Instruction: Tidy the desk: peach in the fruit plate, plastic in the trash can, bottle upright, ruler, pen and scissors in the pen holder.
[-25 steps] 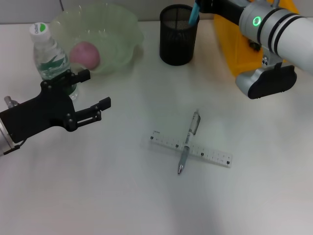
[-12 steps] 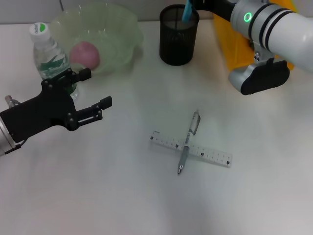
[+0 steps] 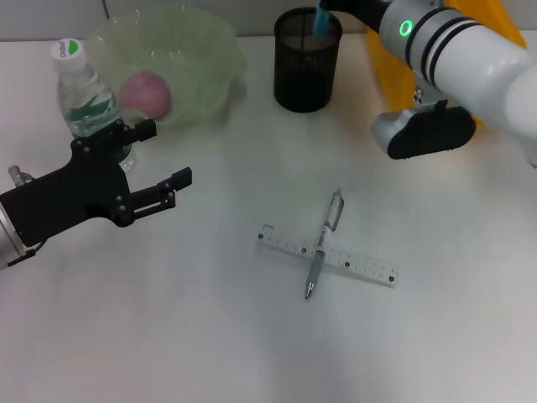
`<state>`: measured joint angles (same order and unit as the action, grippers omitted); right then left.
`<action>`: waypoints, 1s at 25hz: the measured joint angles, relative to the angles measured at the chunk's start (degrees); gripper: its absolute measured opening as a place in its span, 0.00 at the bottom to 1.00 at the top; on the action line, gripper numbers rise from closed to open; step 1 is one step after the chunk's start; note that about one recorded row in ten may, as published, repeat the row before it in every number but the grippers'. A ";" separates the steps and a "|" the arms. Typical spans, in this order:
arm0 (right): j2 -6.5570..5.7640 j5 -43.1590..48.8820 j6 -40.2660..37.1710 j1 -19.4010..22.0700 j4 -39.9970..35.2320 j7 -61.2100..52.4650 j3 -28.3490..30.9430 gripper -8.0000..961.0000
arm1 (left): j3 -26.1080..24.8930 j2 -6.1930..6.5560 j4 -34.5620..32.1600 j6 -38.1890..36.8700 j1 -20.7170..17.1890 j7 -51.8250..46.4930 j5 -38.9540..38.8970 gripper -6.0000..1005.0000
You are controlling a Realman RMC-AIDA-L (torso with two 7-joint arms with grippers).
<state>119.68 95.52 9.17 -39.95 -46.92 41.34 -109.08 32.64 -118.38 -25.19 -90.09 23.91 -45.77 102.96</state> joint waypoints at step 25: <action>-0.20 2.26 5.09 7.72 -18.22 -42.97 3.78 0.62 | -0.83 0.13 0.41 0.09 -0.54 1.25 -0.14 0.83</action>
<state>119.48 97.78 14.26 -32.23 -65.14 -1.63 -105.30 31.81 -118.26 -24.79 -90.00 23.37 -44.52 102.81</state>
